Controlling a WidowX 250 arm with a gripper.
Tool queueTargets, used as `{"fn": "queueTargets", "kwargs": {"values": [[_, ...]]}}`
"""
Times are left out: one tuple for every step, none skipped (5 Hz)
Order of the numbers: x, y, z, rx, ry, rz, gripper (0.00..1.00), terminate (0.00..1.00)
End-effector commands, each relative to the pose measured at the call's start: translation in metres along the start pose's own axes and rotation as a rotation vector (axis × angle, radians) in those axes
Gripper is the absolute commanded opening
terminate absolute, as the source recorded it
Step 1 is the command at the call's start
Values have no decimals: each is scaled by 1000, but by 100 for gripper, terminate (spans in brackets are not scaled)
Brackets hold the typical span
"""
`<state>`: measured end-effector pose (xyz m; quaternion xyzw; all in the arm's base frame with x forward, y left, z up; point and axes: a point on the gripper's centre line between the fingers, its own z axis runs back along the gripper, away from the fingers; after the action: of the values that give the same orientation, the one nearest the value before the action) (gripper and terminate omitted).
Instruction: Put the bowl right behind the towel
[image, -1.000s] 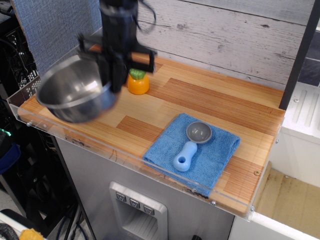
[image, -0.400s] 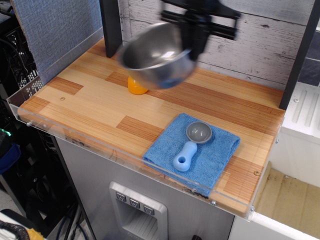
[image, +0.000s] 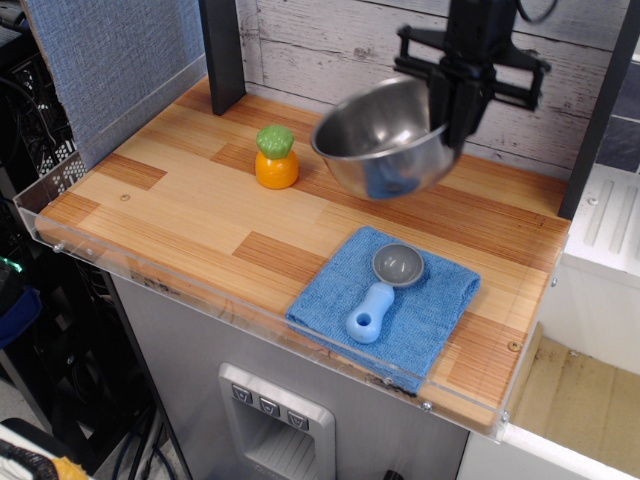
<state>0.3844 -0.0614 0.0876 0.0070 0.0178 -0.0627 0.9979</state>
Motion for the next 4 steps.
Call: {"fn": "queueTargets", "kwargs": {"values": [[-1, -21, 9, -9, -41, -57, 0, 0], [-1, -25, 8, -5, -47, -74, 0, 0], [-2, -26, 3, -4, -38, -74, 0, 0], [0, -26, -2, -4, -30, -80, 0, 0]]}}
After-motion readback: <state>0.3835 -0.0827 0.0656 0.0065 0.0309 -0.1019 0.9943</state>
